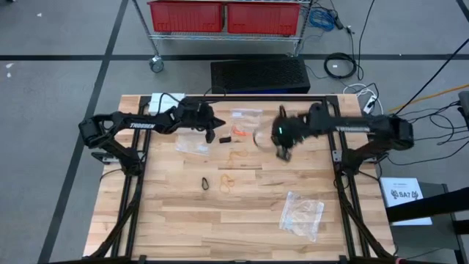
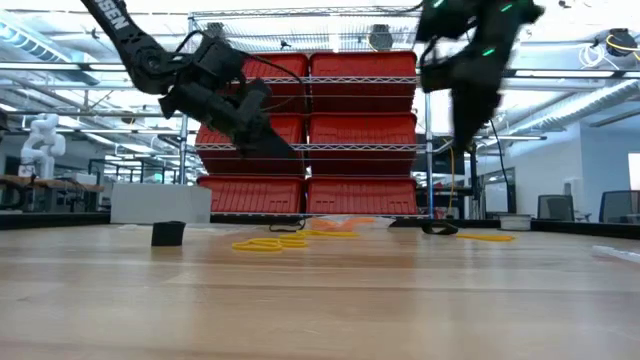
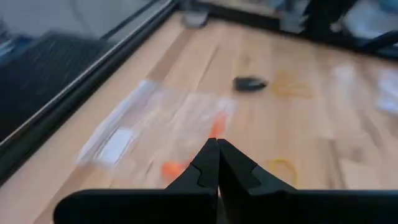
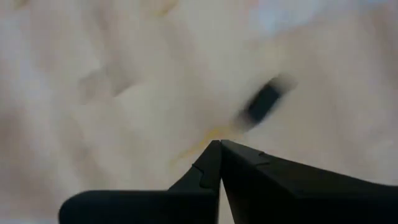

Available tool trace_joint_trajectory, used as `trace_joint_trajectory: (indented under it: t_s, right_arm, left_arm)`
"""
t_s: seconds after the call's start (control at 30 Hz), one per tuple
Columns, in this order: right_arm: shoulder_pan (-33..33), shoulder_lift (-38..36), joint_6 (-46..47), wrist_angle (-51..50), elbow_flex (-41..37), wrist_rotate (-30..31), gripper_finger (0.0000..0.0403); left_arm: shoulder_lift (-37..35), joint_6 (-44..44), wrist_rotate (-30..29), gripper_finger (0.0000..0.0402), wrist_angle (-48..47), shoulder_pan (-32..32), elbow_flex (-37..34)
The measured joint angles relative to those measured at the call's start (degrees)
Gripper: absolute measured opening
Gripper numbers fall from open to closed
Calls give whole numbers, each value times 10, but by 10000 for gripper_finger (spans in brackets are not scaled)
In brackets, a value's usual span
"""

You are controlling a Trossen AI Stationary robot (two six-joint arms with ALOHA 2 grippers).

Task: Sort rubber bands
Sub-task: Open the bottom zip lock bag

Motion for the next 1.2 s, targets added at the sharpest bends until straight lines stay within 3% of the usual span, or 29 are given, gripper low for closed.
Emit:
trace_joint_trajectory:
  t_s: [0.23,0.37,0.5,0.73,1.1,1.2]
  right_arm:
    - [206,-20,325,16,-61,-51,0]
    - [299,-10,441,56,-84,-63,0]
    - [349,3,529,88,-110,-62,0]
    - [366,38,553,157,-153,-75,0]
    - [300,87,574,262,-186,-73,0]
    - [282,88,545,265,-185,-36,0]
  left_arm:
    - [0,0,28,3,-12,-14,-8]
    - [0,1,28,3,-6,-25,-8]
    - [0,1,29,3,-6,-33,-8]
    - [0,1,29,3,-13,-46,-8]
    - [0,0,25,3,-14,-65,-8]
    - [0,0,25,3,-14,-69,-8]
